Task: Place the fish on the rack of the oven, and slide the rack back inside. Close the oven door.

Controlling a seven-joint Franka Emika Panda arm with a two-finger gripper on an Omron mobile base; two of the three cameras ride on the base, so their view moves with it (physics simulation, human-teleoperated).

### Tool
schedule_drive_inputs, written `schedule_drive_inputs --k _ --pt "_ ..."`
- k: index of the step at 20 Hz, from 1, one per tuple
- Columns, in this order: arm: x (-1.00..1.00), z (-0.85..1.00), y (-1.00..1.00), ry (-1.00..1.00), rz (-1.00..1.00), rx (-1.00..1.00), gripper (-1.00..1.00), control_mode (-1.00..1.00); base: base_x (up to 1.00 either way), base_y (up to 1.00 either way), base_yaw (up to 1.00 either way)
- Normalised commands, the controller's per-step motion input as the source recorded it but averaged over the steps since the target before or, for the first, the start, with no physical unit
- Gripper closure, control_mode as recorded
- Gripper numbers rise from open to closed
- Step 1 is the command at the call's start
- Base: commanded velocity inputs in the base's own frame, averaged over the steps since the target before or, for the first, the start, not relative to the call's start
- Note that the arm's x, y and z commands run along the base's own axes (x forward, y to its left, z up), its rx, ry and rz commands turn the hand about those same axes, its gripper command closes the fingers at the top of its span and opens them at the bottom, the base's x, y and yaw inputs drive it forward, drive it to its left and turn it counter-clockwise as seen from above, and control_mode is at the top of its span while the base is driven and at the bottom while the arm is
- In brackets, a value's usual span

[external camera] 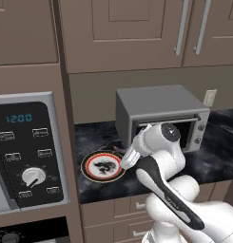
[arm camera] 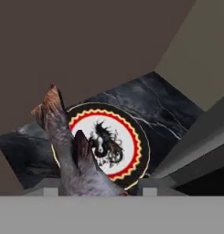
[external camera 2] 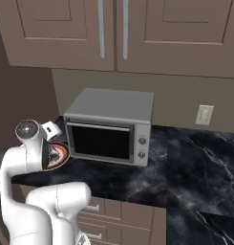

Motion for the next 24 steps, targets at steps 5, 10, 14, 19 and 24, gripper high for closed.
schedule_drive_inputs --k 5,10,14,19,24 --pt "-0.31 0.29 -0.69 0.0 -0.11 0.1 1.0 -1.0 0.0 0.0 0.0" --pt "-0.49 0.2 -0.34 0.0 -0.06 0.0 1.0 -1.0 0.0 0.0 0.0" --pt "-0.74 0.03 -0.1 0.0 -0.06 0.0 1.0 -1.0 0.0 0.0 0.0" --pt "-0.62 -0.03 0.0 0.03 -0.05 0.0 1.0 -1.0 0.0 0.0 0.0" --pt "-0.56 -0.22 0.15 0.05 0.02 0.0 1.0 -1.0 0.0 0.0 0.0"
